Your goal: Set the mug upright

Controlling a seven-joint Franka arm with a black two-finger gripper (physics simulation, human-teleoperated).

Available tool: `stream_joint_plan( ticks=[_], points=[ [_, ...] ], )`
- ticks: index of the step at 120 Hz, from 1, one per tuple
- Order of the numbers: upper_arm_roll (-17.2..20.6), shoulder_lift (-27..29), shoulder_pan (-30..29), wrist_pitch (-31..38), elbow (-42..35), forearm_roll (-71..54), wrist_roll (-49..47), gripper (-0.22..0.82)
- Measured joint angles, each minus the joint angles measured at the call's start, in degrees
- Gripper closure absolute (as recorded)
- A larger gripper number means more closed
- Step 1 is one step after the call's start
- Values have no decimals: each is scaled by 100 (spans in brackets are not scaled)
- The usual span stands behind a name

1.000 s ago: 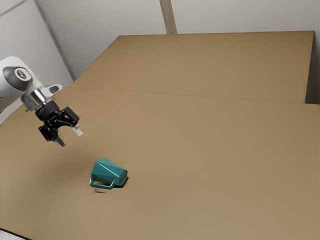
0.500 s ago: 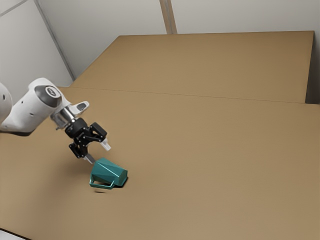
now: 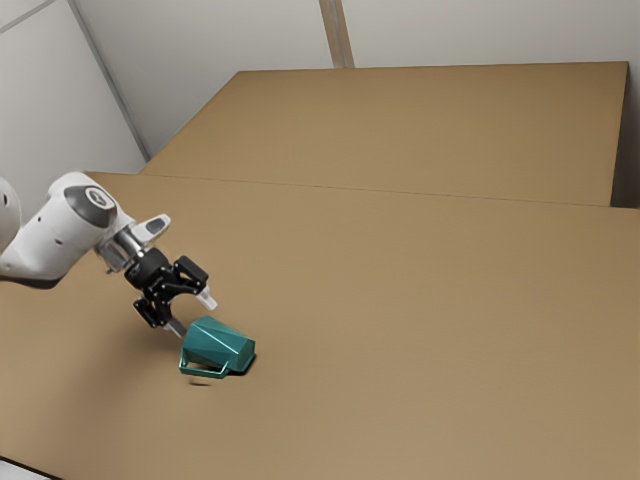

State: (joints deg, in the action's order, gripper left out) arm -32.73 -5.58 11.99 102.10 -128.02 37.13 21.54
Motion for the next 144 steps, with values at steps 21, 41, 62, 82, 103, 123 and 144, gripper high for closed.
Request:
stream_joint_plan(
  ticks=[21,41,62,82,103,123,144],
  points=[
    [-12,4,1,88,-217,273,102,0],
    [-45,11,3,124,-322,565,195,0],
    [-181,26,-8,140,-527,863,307,1],
    [-239,49,-7,154,-695,1068,393,9],
    [-251,61,-8,200,-775,1187,464,22],
    [-251,62,-7,246,-804,1223,516,36],
    [-251,70,-8,269,-813,1227,553,45]
  ],
)
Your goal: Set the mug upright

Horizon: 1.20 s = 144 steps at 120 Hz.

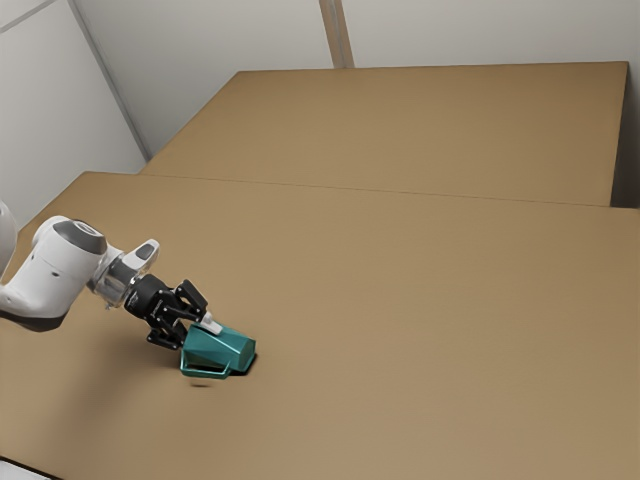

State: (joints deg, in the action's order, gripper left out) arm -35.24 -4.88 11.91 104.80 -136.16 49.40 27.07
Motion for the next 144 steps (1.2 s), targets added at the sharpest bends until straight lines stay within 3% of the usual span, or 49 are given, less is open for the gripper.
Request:
stream_joint_plan(
  ticks=[47,88,114,144],
  points=[
    [1,128,44,13,105,-14,3,75],
    [179,384,149,-48,815,-322,-125,78],
    [793,362,-107,-56,1866,-1545,-325,78],
    [1360,334,209,215,2239,-2962,-489,78]
  ],
)
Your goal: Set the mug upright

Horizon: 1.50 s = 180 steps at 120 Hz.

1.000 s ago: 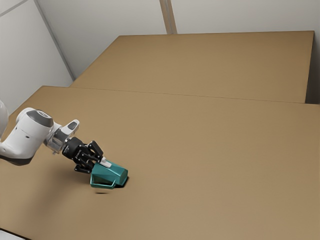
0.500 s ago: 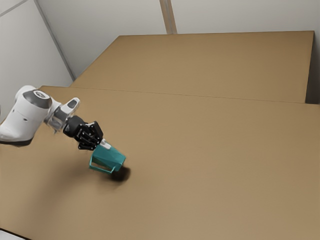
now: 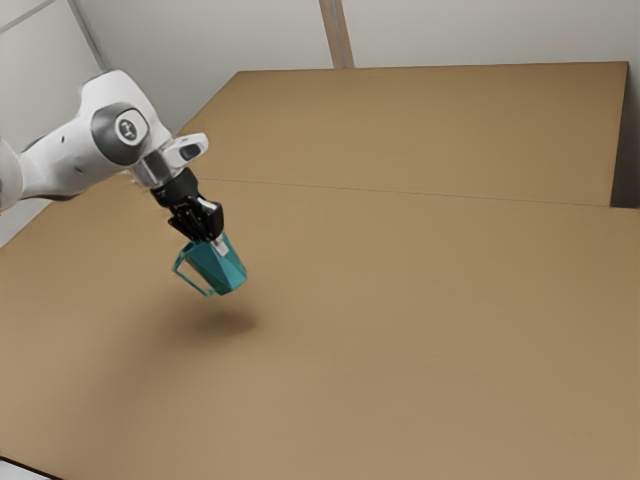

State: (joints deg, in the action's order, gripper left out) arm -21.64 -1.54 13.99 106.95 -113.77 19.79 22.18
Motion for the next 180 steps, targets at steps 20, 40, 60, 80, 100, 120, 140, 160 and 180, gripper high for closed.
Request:
stream_joint_plan(
  ticks=[20,40,60,80,100,120,140,160,180],
  points=[
    [319,83,414,616,-255,-735,-70,78],
    [404,389,1031,1480,-952,-1339,-139,78],
    [414,603,570,2141,-1330,-1974,-211,78],
    [416,630,454,2458,-1392,-2379,-283,78],
    [416,625,535,2625,-1491,-2497,-346,78],
    [408,744,506,2725,-1758,-2529,-409,78],
    [407,828,489,2765,-1934,-2540,-480,78],
    [407,678,504,2783,-1975,-2543,-540,78],
    [408,527,511,2819,-1977,-2544,-588,78]
  ],
)
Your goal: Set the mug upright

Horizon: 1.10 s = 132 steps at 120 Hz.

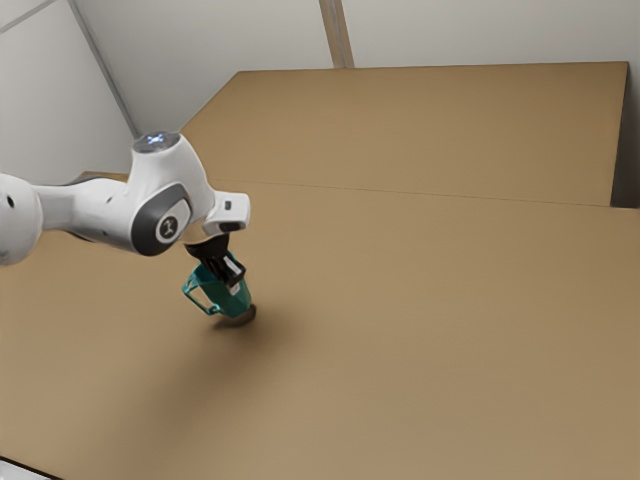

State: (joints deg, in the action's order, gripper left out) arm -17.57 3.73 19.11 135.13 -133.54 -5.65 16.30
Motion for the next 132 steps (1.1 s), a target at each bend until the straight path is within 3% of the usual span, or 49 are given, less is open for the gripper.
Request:
stream_joint_plan(
  ticks=[28,89,132],
  points=[
    [0,-26,-2,36,0,12,-53,77],
    [-1,-8,0,30,-7,89,6,37],
    [8,403,2,-17,22,95,2,27]
  ],
)
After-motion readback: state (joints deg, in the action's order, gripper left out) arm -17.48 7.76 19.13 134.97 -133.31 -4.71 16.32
